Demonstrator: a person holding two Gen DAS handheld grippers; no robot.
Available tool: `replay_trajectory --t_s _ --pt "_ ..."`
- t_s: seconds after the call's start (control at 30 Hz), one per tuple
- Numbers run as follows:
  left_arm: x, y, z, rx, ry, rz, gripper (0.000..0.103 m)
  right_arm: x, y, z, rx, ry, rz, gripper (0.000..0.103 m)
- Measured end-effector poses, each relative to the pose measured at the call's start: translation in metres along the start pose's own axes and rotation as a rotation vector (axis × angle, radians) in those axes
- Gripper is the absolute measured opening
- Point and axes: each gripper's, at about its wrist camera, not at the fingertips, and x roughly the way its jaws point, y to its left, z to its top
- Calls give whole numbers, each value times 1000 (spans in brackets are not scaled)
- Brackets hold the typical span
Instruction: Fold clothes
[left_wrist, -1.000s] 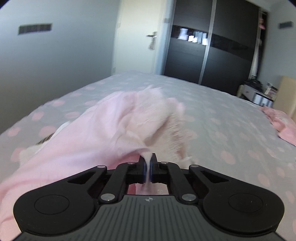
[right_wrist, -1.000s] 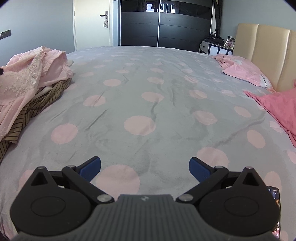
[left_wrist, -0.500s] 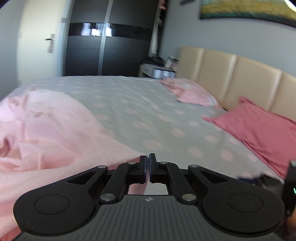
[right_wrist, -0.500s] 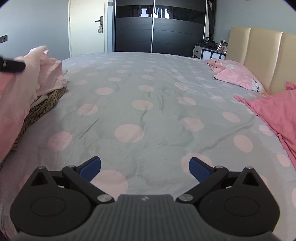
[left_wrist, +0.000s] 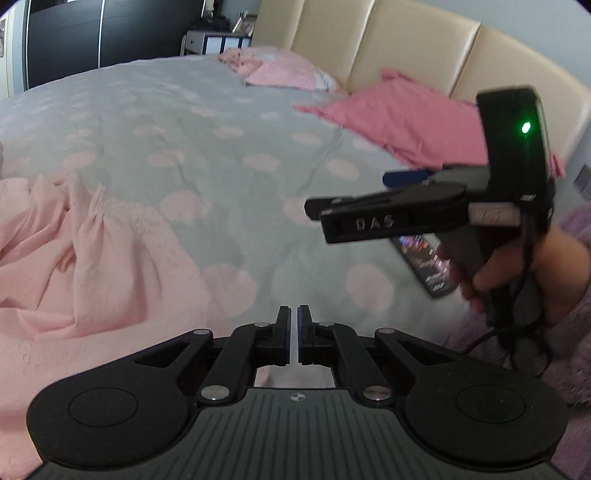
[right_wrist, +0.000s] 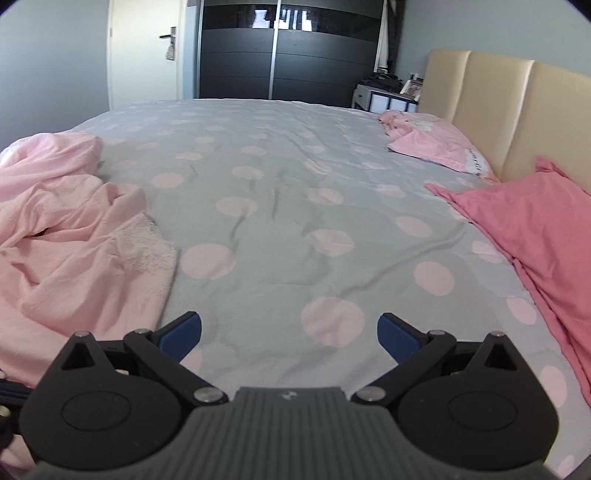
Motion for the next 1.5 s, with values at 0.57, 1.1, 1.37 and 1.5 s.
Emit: replay_trajectory --t_s 0.57,1.1,1.37,1.5 --pt "-48 73 -14 -115 4 290 49 4 109 -14 -234 34 458 88" --pt "-54 98 -18 -213 -9 351 49 32 127 -9 -343 126 379 0" --pt "-74 108 -8 -248 -65 353 49 11 21 30 -361 83 156 0" --pt "-73 109 -2 -233 -55 352 50 -5 -23 39 -405 56 7 0"
